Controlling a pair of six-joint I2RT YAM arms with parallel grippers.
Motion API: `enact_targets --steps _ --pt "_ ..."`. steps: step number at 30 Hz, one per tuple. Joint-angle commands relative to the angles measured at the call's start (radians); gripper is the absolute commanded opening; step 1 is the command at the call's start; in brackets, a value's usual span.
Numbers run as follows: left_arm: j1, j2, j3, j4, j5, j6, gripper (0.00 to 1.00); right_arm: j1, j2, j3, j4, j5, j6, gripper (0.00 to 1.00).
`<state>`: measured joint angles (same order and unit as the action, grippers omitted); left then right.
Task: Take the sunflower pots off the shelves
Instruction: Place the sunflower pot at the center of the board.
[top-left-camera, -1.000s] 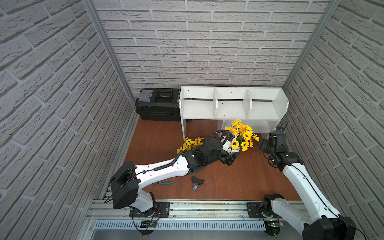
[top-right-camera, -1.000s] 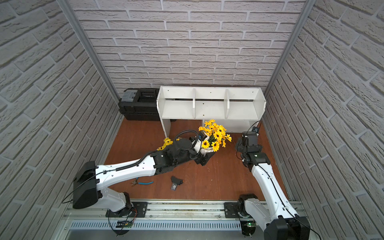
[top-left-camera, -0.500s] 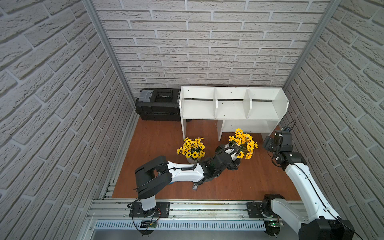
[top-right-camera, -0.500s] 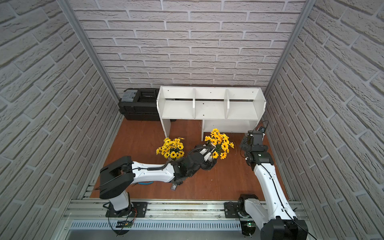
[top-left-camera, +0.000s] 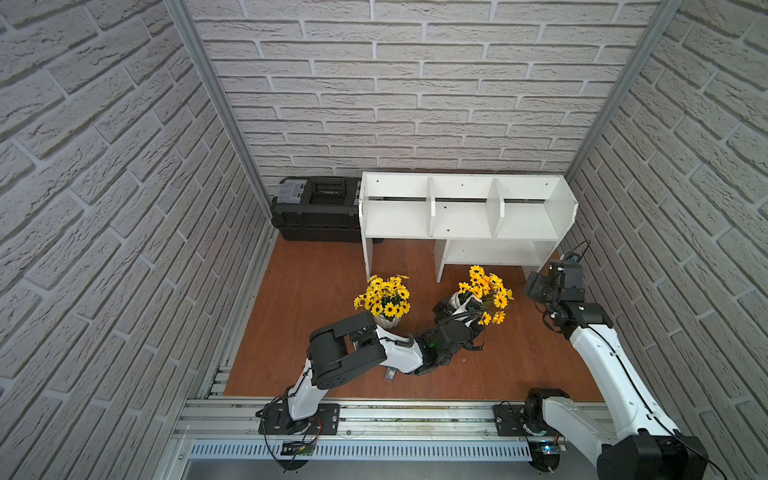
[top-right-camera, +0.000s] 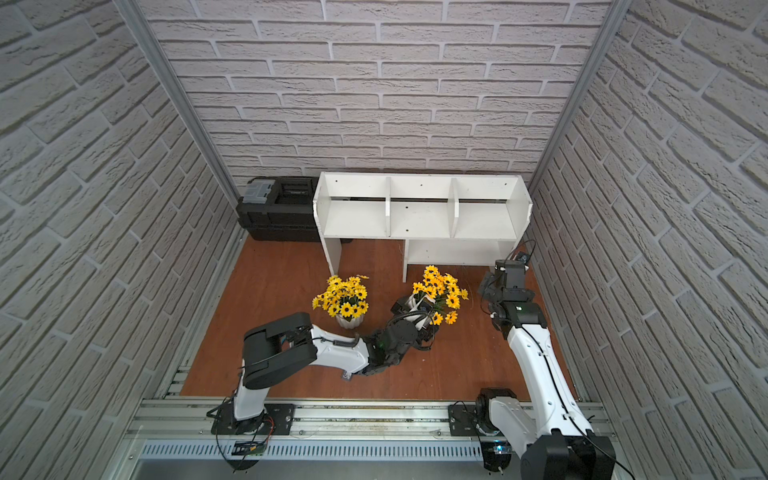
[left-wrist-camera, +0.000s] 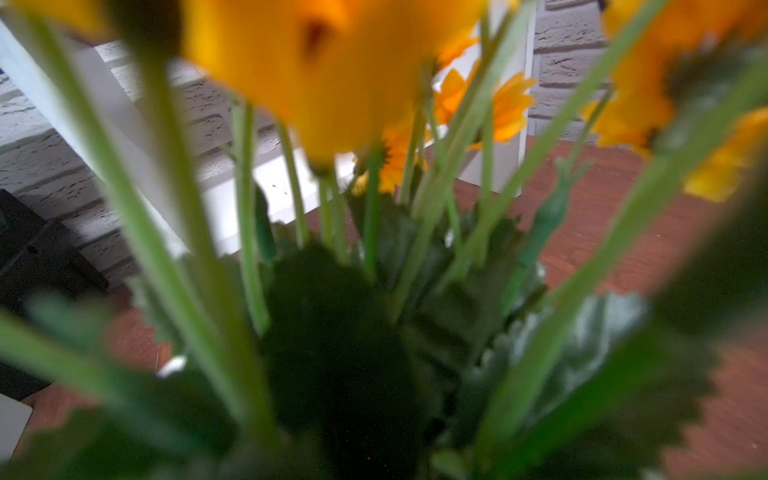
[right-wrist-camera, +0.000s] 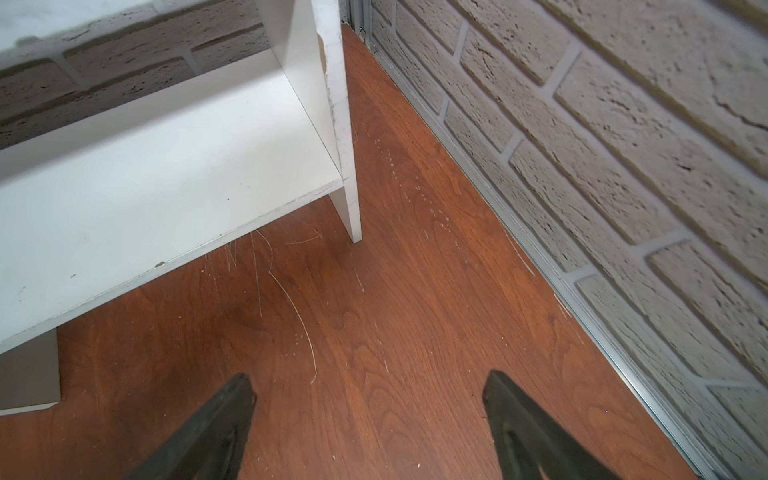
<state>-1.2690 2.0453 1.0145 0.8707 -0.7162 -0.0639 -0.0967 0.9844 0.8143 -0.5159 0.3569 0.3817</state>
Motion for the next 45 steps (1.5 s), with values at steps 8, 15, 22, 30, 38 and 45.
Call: enact_targets --steps 8,15,22,30,38,45 --pt "-0.006 0.101 0.052 0.256 -0.112 -0.085 0.04 -0.007 -0.013 0.013 0.020 -0.008 -0.009 0.89" --pt "-0.007 0.158 0.079 0.242 -0.143 -0.119 0.05 -0.007 -0.015 0.005 0.027 -0.015 -0.010 0.89" --pt "0.001 0.199 0.095 0.206 -0.163 -0.171 0.19 -0.007 -0.022 0.007 0.028 -0.021 -0.013 0.89" --pt "0.013 0.228 0.092 0.154 -0.173 -0.270 0.44 -0.007 -0.032 0.001 0.030 -0.022 -0.013 0.89" --pt "0.014 0.228 0.090 0.103 -0.195 -0.307 0.80 -0.007 -0.036 0.000 0.031 -0.023 -0.015 0.89" --pt "0.010 0.216 0.080 0.073 -0.207 -0.327 0.98 -0.007 -0.033 -0.001 0.033 -0.027 -0.015 0.89"
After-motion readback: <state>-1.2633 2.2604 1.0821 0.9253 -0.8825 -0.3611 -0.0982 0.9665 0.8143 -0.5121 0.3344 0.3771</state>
